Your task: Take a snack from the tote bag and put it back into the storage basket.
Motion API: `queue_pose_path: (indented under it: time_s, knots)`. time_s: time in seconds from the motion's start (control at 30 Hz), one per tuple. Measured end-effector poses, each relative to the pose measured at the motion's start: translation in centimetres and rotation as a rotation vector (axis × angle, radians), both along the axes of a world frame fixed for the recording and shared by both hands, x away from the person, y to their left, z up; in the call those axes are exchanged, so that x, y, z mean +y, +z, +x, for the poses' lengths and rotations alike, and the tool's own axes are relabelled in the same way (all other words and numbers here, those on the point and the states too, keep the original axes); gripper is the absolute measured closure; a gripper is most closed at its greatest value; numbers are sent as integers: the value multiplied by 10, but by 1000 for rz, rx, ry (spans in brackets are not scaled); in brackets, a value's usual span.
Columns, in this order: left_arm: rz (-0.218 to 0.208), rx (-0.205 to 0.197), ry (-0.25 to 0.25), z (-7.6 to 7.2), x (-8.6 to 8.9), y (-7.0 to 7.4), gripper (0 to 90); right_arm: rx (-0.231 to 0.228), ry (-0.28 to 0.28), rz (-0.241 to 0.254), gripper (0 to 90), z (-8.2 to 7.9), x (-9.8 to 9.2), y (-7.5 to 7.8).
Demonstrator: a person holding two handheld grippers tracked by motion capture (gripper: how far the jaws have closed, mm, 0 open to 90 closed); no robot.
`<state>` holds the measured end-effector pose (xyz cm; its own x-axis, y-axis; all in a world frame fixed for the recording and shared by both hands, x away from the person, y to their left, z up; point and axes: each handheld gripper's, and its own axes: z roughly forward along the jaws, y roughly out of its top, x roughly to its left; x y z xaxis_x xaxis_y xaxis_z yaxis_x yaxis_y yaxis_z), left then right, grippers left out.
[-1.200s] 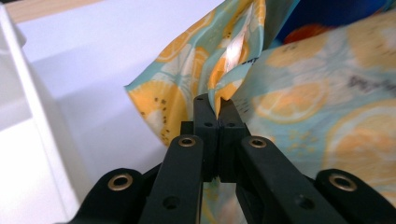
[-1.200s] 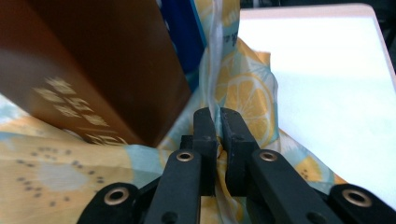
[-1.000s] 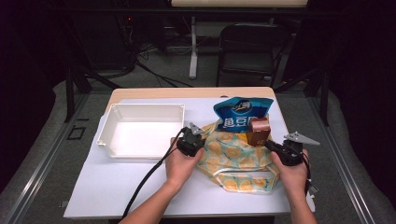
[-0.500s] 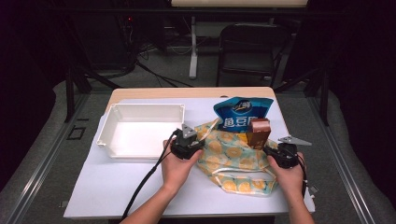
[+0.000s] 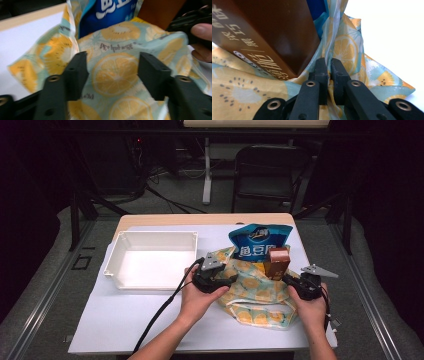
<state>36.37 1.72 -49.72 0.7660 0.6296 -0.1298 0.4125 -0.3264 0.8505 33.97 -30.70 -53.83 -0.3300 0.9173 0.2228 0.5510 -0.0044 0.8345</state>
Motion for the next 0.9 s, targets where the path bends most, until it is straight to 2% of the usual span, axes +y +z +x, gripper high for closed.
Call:
queue_pose_path:
  time_s: [0.03,0.07,0.13,0.17,0.23,0.27,0.3,0.33,0.37,0.4,0.43,0.5,0.53,0.57,0.6,0.63,0.67,0.8,0.87,0.9]
  knots:
    - [0,0,0,0,0,0,335,0,0,0,857,0,0,0]
    - [-6,27,17,8,-2,-5,307,-3,2,10,857,0,0,0]
    - [-13,32,26,10,-2,-7,303,-3,2,12,856,0,1,-1]
    - [-36,33,25,13,-2,-8,309,13,15,-19,856,0,0,0]
    - [-26,29,13,14,-3,-8,318,13,13,-21,856,0,0,0]
    - [-16,27,6,13,-4,-7,342,2,5,-3,856,0,3,-1]
    - [-11,20,0,13,-5,-7,366,7,11,-16,856,0,3,0]
    - [2,9,-5,12,-6,-7,456,8,19,-18,856,0,3,0]
    - [13,0,-5,12,-7,-6,499,8,18,-18,856,0,3,0]
    - [12,-2,-4,12,-7,-6,499,8,18,-18,856,0,3,0]
    - [18,0,-9,12,-7,-6,553,11,19,-26,856,0,3,0]
    - [23,1,-8,12,-8,-6,715,-2,13,2,856,-1,4,-1]
    - [20,7,-9,12,-8,-7,715,-2,13,2,856,-1,4,-1]
    - [32,14,-21,14,-9,-8,809,-2,14,-3,856,-1,3,-1]
    - [32,14,-21,14,-9,-8,855,-2,14,-3,856,-1,3,-1]
    - [33,13,-24,14,-10,-9,855,-1,16,-5,856,-1,3,0]
    - [32,16,-32,14,-10,-9,897,-1,21,-6,856,-1,2,0]
    - [41,6,-48,11,-9,-7,900,-5,28,-4,856,-1,0,1]
    - [30,-2,-56,8,-6,-6,900,-13,21,11,855,-1,1,1]
    - [20,9,-58,5,-5,-6,900,-13,21,11,855,-1,1,1]
